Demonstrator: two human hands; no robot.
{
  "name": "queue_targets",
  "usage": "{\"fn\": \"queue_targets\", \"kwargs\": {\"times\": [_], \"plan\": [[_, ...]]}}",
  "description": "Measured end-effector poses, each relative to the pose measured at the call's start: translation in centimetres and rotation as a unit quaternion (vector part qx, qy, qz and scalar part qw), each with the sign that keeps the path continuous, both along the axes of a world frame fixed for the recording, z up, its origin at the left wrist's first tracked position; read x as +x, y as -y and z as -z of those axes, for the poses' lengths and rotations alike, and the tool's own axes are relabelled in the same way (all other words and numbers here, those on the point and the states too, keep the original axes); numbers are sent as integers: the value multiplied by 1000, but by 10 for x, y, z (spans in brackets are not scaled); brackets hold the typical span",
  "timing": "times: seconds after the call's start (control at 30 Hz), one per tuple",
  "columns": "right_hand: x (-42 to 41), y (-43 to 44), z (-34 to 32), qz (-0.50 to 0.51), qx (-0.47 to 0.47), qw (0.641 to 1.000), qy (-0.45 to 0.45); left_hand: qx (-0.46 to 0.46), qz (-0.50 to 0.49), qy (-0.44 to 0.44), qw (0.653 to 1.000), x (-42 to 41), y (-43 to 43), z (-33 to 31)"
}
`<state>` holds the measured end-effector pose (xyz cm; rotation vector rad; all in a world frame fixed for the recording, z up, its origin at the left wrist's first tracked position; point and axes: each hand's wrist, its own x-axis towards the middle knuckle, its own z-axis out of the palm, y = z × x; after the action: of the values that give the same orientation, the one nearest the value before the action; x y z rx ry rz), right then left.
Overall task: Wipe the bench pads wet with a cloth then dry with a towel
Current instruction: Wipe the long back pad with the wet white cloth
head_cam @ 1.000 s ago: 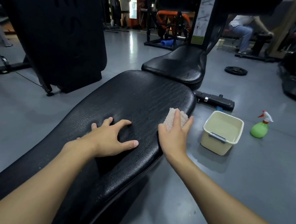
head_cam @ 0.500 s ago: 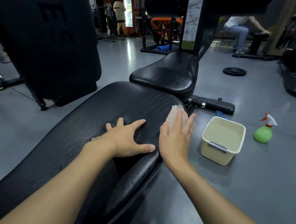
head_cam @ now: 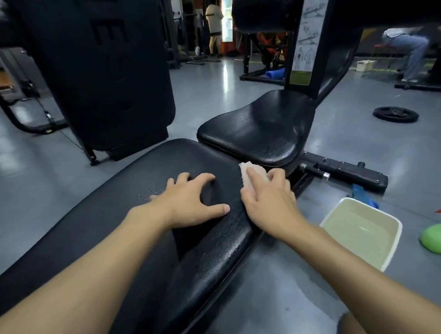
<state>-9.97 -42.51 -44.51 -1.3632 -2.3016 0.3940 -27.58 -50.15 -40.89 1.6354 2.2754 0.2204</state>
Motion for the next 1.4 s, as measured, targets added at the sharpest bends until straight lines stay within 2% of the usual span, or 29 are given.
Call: {"fn": "queue_targets", "kwargs": {"times": [0.1,0.23,0.33,0.4,0.5,0.53,0.7,0.83,0.93,1.1,1.2,1.4], "plan": [[3,-25,0,-117,-55,990,-62,-18,-24,25,999,-3,-15,-5],[-4,-55,-10,-191,-55,980,18,-26,-42,5,999,-3,-21,-8],[-1,-57,-11,-224,-40,974,2,-22,-50,-17,998,-4,-24,-10],[7,-45,-8,-207,-39,978,-13,-25,-45,-7,999,-7,-26,-11],[15,-23,-3,-136,78,987,22,-35,-34,13,999,-12,-31,-14],[17,-19,-5,-127,90,988,15,-38,-28,10,999,-16,-33,-15],[14,-32,-5,-235,-32,971,-14,-29,-39,32,998,-38,-40,-11],[-11,-66,-21,-268,-72,959,59,-22,-42,41,998,-45,-39,4],[-30,-82,-33,-288,-99,949,78,-12,-49,46,998,-48,-39,9],[-5,-76,-32,-322,-61,941,89,11,-56,62,996,-55,-29,-3],[6,-70,-33,-331,-55,936,111,-32,-95,50,994,-71,-26,-2],[-37,-82,-43,-339,-72,925,157,-38,-93,38,994,-76,-34,10]]}}
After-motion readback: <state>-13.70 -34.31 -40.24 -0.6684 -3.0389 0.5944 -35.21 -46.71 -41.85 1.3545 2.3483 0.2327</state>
